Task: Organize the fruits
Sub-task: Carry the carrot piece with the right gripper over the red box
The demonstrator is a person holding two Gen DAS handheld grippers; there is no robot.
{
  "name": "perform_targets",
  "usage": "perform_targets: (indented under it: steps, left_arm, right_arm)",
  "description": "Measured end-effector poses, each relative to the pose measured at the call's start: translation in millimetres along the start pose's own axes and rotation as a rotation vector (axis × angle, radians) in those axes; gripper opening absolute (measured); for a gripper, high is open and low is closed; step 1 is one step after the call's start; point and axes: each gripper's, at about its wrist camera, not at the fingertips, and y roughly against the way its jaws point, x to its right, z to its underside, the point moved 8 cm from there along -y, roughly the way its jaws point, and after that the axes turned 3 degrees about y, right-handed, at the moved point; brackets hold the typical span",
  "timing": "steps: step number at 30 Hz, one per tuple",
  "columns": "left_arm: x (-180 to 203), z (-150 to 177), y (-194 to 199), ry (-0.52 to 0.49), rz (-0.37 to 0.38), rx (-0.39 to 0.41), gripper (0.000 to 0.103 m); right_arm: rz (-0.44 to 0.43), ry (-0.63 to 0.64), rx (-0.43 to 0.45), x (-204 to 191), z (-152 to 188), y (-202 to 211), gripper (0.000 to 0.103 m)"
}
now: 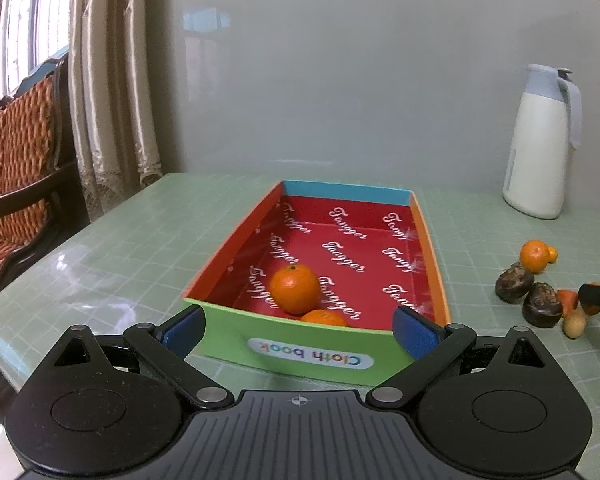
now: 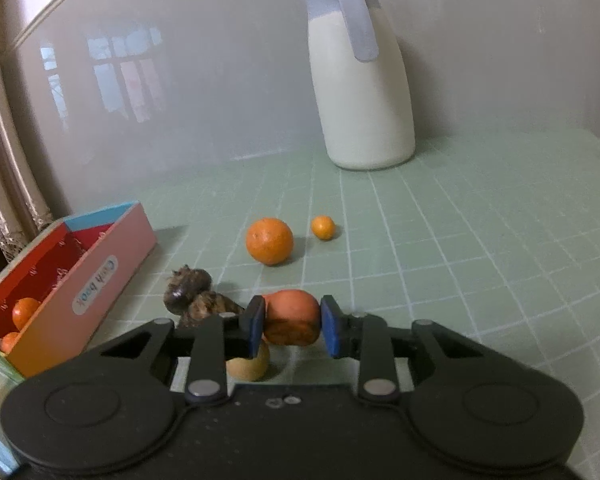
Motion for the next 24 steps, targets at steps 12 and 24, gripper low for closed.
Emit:
perform_targets:
  steps: [12,24]
  left_arm:
    - [-41,9,8,0.047,-0.069,-0.02,0.099]
    - [-83,14,17,0.112,-0.128,-0.019,0.099]
  right_arm:
    - [-0.162,0.079,0.053,-71,-20,13,0.029]
    - [-0.329,0.218,0.02,-176,-15,6,0.029]
